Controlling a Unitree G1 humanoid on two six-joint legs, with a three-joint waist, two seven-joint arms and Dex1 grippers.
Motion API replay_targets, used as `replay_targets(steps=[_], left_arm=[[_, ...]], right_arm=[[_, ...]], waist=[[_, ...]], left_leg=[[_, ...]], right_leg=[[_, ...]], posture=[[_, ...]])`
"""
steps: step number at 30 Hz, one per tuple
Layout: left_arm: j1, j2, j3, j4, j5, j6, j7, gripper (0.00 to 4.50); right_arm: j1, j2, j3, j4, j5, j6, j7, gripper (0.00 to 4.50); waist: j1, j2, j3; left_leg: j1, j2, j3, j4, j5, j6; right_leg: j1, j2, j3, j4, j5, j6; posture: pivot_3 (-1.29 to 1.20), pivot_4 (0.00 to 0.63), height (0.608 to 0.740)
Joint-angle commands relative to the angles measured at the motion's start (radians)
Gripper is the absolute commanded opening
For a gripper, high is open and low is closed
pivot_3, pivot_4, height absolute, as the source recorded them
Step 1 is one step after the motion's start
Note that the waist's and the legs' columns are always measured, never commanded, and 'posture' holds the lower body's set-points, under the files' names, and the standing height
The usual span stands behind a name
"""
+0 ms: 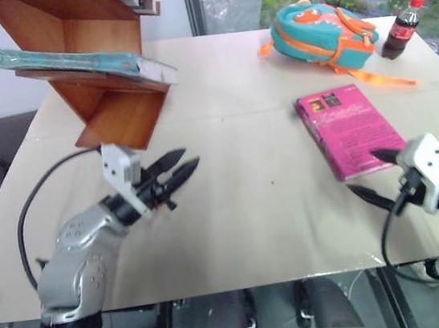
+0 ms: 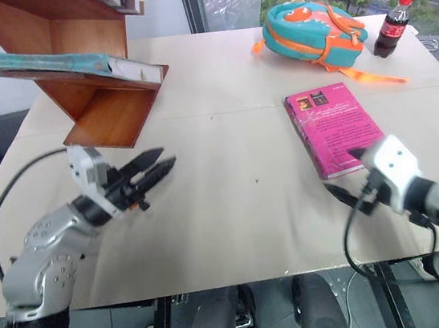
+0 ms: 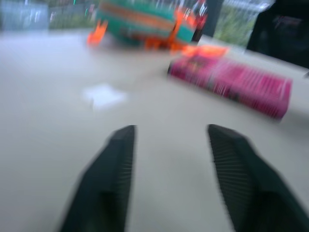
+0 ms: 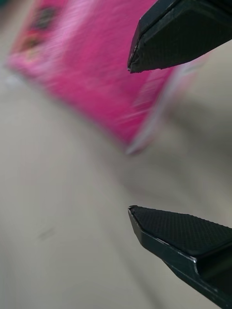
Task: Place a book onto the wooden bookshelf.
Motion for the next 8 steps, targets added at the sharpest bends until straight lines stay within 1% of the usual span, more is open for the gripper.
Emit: replay_targets(steps=[1, 4, 8], left_arm=[[0.071, 0.07, 0.095, -0.039, 0.044, -0.037, -0.02, 3.66], [0.146, 0.116, 0.144, -0.037, 0.05, -0.066, -0.073, 3.66], [0.174, 0.132, 0.153, -0.034, 0.046, -0.068, -0.105, 3.66]], right_arm=[[0.103, -0.018, -0.169, -0.021, -0.022, -0.027, 0.076, 4.5], [0.184, -0.014, -0.244, -0.026, -0.032, -0.026, 0.119, 4.5], [0.197, 0.001, -0.241, -0.024, -0.034, -0.025, 0.124, 4.5]], waist=[[0.001, 0.0, 0.0], [0.001, 0.004, -0.002], [0.001, 0.006, -0.003]], left_leg=[[0.001, 0.0, 0.0, 0.0, 0.0, -0.001], [0.0, 0.0, -0.001, 0.0, -0.002, -0.003], [0.0, 0.0, -0.002, 0.0, -0.002, -0.004]], right_leg=[[0.0, 0.0, 0.0, 0.0, -0.001, 0.0], [0.0, -0.003, 0.0, 0.0, -0.002, 0.001], [-0.001, -0.006, 0.0, -0.001, -0.002, 0.001]], posture=[[0.0, 0.15, 0.74], [0.0, 0.15, 0.74], [0.0, 0.15, 0.74]])
